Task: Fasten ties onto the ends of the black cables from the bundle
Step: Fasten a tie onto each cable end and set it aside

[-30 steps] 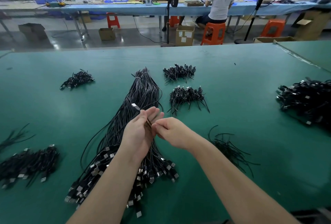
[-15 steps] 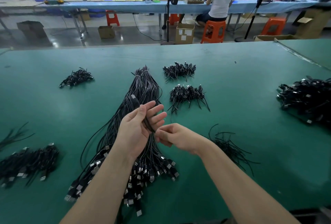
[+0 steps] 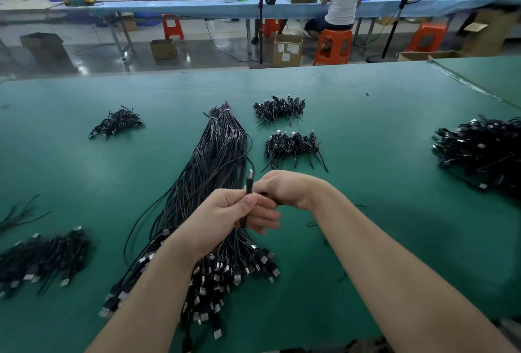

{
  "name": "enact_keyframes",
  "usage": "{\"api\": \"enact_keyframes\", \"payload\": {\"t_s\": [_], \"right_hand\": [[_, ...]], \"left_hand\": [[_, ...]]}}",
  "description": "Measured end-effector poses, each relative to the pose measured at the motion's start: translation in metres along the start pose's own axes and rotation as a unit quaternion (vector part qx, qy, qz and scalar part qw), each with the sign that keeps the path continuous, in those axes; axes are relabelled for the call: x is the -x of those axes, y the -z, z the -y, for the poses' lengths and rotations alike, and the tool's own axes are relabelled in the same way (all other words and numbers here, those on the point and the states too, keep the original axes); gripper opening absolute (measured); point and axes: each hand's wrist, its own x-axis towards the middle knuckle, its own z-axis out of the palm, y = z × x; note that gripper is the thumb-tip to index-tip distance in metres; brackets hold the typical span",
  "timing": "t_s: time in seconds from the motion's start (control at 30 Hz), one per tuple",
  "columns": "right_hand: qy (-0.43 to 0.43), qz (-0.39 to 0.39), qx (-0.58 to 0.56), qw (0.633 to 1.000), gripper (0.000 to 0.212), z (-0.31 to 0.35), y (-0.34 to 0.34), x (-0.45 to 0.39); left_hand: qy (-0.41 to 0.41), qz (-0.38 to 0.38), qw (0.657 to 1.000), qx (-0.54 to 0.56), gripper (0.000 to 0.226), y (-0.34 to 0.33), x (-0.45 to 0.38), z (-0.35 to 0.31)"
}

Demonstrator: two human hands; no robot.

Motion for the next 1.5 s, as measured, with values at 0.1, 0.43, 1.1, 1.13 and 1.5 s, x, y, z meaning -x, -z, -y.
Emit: {"api": "enact_keyframes", "payload": {"t_s": [0.1, 0.43, 1.1, 1.13, 1.5], "right_hand": [[-0.023, 0.001, 0.075, 0.997, 0.037, 0.01, -0.002, -0.001], [0.002, -0.077, 0.131, 0.988, 0.038, 0.027, -0.006, 0.001], [0.076, -0.109, 0.126, 0.983, 0.04, 0.007, -0.022, 0.008], [0.084, -0.106, 0.116, 0.984, 0.04, 0.006, -0.022, 0.009], [0.1, -0.01, 0.024, 0.995, 0.037, -0.012, -0.016, 0.01]], "left_hand": [[0.032, 0.006, 0.997, -0.063, 0.031, 0.003, 0.0, 0.006], [0.0, -0.166, 0.985, -0.043, 0.03, 0.0, -0.017, 0.033], [-0.052, -0.305, 0.912, 0.27, 0.033, -0.001, -0.043, 0.001], [-0.054, -0.308, 0.912, 0.267, 0.032, -0.002, -0.043, 0.0], [-0.103, -0.228, 0.915, 0.316, 0.034, 0.018, -0.032, -0.012]]}}
